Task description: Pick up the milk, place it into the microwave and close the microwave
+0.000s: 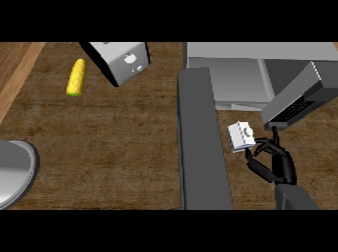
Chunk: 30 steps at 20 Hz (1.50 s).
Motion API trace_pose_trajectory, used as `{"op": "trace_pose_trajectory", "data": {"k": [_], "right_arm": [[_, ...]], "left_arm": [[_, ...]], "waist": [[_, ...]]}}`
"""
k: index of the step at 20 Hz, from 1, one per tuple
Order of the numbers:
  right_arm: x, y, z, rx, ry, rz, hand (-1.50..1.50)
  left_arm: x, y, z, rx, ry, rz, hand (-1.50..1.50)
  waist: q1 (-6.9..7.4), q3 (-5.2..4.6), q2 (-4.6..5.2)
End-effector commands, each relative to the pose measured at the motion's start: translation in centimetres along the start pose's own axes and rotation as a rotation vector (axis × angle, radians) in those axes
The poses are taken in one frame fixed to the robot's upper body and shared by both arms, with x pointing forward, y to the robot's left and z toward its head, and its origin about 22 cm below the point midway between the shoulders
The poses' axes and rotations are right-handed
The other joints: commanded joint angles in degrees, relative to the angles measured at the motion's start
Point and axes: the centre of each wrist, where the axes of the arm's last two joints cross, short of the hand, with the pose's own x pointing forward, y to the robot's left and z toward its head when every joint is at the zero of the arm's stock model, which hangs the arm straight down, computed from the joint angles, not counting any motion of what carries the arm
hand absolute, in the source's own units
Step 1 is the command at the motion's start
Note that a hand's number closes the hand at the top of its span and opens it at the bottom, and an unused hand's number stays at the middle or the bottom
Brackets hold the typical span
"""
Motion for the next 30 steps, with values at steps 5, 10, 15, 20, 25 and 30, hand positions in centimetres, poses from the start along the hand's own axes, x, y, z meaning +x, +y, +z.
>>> {"op": "trace_pose_trajectory", "data": {"k": [5, 10, 15, 20, 25, 30], "right_arm": [[1.1, 2.3, -2.4, 0.112, -0.128, -0.095, 1.50], [0.4, 3.1, -0.8, 0.154, -0.137, -0.113, 1.50], [1.9, 1.5, -3.9, 0.179, -0.151, -0.056, 1.50], [4.6, 3.9, -8.0, 0.162, -0.192, -0.024, 1.50], [7.7, 4.2, -12.2, 0.158, -0.202, -0.009, 1.50], [8.2, 3.4, -13.0, 0.156, -0.174, 0.065, 1.50]], "left_arm": [[1.1, -1.3, -0.2, -0.043, -0.052, 0.006, -1.50], [1.3, -0.5, 0.9, -0.016, -0.056, 0.015, -1.50], [0.5, -0.3, 0.9, -0.022, -0.023, 0.013, -1.50], [1.7, -0.6, 0.2, -0.021, -0.020, 0.026, -1.50], [0.2, 0.8, 0.3, -0.001, -0.037, 0.002, -1.50], [0.7, -1.1, 0.4, -0.029, -0.020, 0.013, -1.50]], "waist": [[0.93, 0.36, 0.07], [0.66, 0.30, -0.12], [0.25, 0.24, -0.15], [0.25, 0.25, -0.18], [0.48, 0.18, -0.05], [1.58, 0.28, 0.46]]}}
